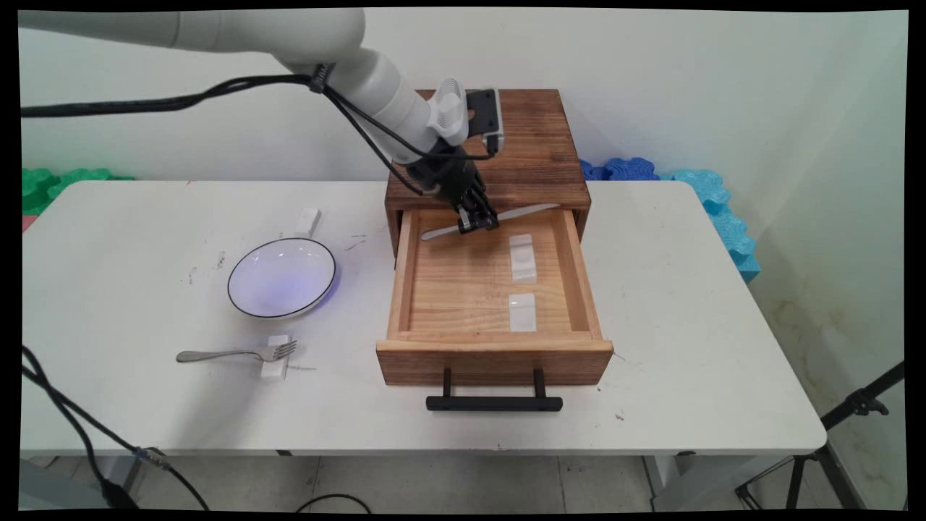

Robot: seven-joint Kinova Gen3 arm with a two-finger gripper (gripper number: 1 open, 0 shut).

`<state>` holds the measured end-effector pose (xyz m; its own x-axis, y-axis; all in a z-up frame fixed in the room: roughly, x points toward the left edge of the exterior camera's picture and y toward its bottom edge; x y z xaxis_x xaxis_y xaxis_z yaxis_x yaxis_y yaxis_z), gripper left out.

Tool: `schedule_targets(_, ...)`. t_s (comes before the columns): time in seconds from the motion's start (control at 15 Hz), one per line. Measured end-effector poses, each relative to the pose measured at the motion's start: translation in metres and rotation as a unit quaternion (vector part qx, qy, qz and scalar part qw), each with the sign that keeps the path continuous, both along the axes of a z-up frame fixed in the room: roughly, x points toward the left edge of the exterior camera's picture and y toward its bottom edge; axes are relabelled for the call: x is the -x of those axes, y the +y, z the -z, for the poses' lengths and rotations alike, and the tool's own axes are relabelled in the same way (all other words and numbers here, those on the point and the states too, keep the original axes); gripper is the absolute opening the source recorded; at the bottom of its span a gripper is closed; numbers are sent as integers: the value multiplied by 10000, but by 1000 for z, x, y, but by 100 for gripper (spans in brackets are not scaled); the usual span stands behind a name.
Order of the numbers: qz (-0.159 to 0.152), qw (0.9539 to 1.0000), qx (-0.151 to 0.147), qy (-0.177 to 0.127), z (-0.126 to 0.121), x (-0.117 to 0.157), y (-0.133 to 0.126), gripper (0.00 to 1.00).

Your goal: Place the picked object into the drawer

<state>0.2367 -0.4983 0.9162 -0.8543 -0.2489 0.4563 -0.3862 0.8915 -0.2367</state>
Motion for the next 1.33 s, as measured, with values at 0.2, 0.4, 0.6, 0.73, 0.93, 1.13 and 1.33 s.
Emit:
schedule_targets(0.2, 5, 10000, -25, -5, 10, 4, -5, 0)
schedule_targets(0.4, 7, 10000, -41, -12, 18, 6, -8, 0)
schedule_targets(0.6, 13, 10000, -62, -14, 26, 7, -12, 0)
schedule_targets(0.73, 21, 10000, -82, -7, 31, 9, -14, 0)
schedule_targets(0.93, 31, 9999, -112, 11, 38, 11, -16, 0)
schedule_targets(1.13, 38, 9999, -139, 33, 44, 14, -17, 0)
schedule_targets(1.33, 43, 9998, -165, 54, 50, 16, -19, 0)
